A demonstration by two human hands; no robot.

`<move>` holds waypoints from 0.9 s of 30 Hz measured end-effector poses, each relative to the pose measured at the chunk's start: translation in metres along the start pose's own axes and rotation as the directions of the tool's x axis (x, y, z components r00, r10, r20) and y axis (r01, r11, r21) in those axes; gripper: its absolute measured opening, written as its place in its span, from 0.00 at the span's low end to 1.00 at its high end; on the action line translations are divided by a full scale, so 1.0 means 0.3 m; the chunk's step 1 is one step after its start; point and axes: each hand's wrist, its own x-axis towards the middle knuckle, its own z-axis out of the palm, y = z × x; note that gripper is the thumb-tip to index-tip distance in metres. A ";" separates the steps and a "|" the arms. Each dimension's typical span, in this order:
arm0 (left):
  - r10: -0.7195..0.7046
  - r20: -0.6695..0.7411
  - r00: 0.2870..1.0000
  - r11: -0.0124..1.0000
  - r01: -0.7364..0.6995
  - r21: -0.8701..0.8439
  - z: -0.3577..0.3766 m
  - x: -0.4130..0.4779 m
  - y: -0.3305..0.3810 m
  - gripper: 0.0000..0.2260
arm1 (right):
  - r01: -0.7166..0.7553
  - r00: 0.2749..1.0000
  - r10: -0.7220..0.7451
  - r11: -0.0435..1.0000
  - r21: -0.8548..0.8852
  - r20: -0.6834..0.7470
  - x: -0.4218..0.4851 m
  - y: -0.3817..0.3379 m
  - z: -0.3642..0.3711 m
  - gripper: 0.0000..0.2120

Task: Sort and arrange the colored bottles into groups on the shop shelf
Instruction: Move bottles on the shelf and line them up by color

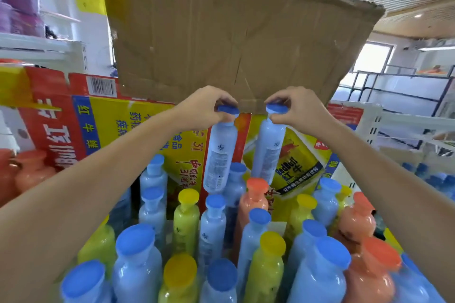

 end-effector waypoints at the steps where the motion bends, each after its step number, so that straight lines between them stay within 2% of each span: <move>1: -0.005 0.006 1.000 1.000 0.005 0.025 0.012 -0.007 -0.009 0.14 | 0.000 1.000 0.000 1.000 0.001 0.024 -0.002 0.008 0.018 0.16; 7: -0.106 0.083 0.991 0.991 0.099 0.086 0.116 -0.068 -0.090 0.16 | -0.024 0.980 0.027 1.000 -0.019 0.195 -0.030 0.064 0.133 0.16; 14: -0.240 0.287 0.928 0.963 0.189 0.194 0.250 -0.150 -0.175 0.20 | -0.023 0.911 0.024 1.000 -0.008 0.411 -0.099 0.127 0.291 0.16; 22: -0.286 0.422 0.860 0.958 0.265 0.109 0.317 -0.177 -0.238 0.18 | -0.072 0.876 0.039 0.996 0.050 0.480 -0.109 0.176 0.378 0.14; 27: -0.302 0.432 0.850 0.942 0.335 -0.001 0.320 -0.176 -0.266 0.18 | -0.096 0.856 0.045 0.993 0.073 0.515 -0.118 0.188 0.405 0.14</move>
